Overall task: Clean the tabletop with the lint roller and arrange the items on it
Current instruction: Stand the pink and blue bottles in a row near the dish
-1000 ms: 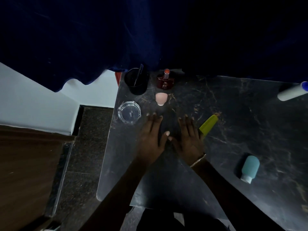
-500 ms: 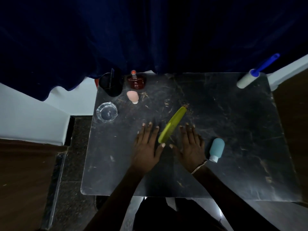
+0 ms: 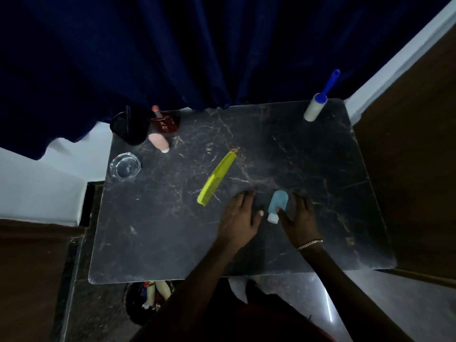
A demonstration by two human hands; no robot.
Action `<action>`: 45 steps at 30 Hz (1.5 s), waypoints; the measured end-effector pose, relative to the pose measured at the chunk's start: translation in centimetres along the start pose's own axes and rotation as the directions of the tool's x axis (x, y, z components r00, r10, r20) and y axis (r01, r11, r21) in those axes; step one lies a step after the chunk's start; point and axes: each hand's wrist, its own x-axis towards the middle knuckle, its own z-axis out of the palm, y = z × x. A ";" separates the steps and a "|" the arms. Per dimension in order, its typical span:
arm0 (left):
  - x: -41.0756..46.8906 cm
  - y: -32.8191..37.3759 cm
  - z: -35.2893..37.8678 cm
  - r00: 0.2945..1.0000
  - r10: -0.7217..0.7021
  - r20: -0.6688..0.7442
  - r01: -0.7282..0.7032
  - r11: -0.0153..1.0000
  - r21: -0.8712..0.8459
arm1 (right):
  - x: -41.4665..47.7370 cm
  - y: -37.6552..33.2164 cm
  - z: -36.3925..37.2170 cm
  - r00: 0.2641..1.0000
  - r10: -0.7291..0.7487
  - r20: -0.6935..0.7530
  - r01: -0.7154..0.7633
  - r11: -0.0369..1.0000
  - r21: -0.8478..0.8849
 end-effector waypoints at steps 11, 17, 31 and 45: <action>3.8 4.7 3.0 0.896 -0.380 0.229 0.443 0.784 -0.435 | 3.1 1.7 0.4 0.890 0.374 0.262 -0.428 0.883 0.194; 4.0 5.6 3.6 0.893 -0.408 0.189 0.448 0.770 -0.454 | 2.9 1.5 0.4 0.903 0.352 0.247 -0.401 0.896 0.189; 1.5 -2.4 -3.2 0.810 -0.587 -0.011 0.384 0.544 -0.746 | 4.4 -8.4 4.8 0.900 0.097 0.425 -0.278 0.880 0.386; 2.6 -16.4 -13.7 0.835 -0.532 -0.139 0.333 0.690 -0.642 | 6.8 -23.5 14.9 0.941 -0.102 0.323 0.009 0.960 0.279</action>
